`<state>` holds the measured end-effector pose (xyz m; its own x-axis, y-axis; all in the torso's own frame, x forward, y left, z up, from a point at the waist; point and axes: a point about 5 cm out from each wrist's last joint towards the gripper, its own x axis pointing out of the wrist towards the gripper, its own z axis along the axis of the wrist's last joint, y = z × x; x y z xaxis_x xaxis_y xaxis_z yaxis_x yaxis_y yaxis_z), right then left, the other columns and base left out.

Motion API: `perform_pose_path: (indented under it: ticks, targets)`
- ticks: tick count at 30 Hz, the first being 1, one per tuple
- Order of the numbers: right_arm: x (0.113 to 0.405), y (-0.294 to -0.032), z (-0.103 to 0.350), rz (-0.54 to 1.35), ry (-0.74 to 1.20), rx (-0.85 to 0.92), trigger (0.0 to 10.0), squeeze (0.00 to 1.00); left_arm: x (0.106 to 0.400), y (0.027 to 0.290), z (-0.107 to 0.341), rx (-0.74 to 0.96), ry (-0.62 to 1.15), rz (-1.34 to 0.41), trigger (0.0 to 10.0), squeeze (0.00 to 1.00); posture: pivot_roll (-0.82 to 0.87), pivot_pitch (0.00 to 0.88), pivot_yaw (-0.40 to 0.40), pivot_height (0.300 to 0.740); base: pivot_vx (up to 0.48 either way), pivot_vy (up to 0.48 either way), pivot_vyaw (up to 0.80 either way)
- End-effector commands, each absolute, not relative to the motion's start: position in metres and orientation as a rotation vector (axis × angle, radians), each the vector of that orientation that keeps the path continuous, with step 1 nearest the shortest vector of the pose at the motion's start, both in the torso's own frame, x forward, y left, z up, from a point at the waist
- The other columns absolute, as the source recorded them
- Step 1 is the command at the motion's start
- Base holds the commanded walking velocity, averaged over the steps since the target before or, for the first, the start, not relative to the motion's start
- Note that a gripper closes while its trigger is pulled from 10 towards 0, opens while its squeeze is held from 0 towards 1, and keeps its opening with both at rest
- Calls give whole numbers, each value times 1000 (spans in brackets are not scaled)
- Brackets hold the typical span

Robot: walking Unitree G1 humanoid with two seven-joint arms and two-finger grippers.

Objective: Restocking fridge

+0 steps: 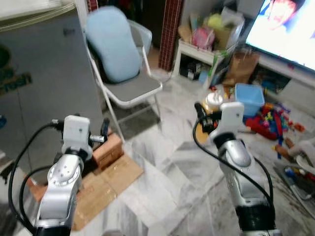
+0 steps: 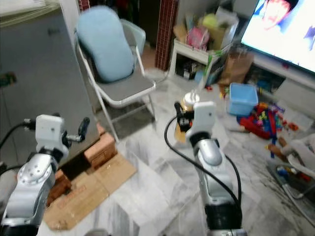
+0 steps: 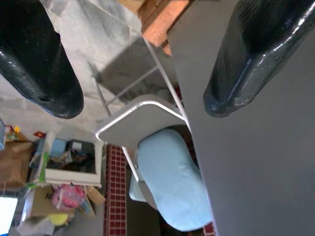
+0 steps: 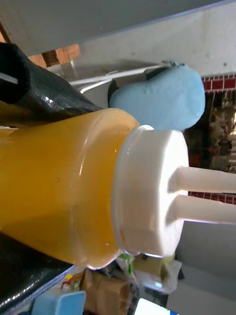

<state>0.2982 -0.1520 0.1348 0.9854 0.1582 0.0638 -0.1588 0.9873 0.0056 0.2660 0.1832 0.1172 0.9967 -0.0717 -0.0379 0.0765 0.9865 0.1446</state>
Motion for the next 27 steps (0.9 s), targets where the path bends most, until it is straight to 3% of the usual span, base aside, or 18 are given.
perform_pose_path:
  ticks: [1,15,27]
  targets:
    - [297,-170,138,102,-74,14,10000,0,269,174,119,134,21,-93,10000,0,51,0,-78,740,0,465,0]
    - [300,-161,139,166,-74,-126,10000,0,268,182,121,87,7,-21,10000,0,62,0,-93,740,0,474,0]
    - [298,-171,131,129,-33,-117,10000,0,265,166,122,99,-5,-96,10000,0,54,0,-87,740,0,479,0]
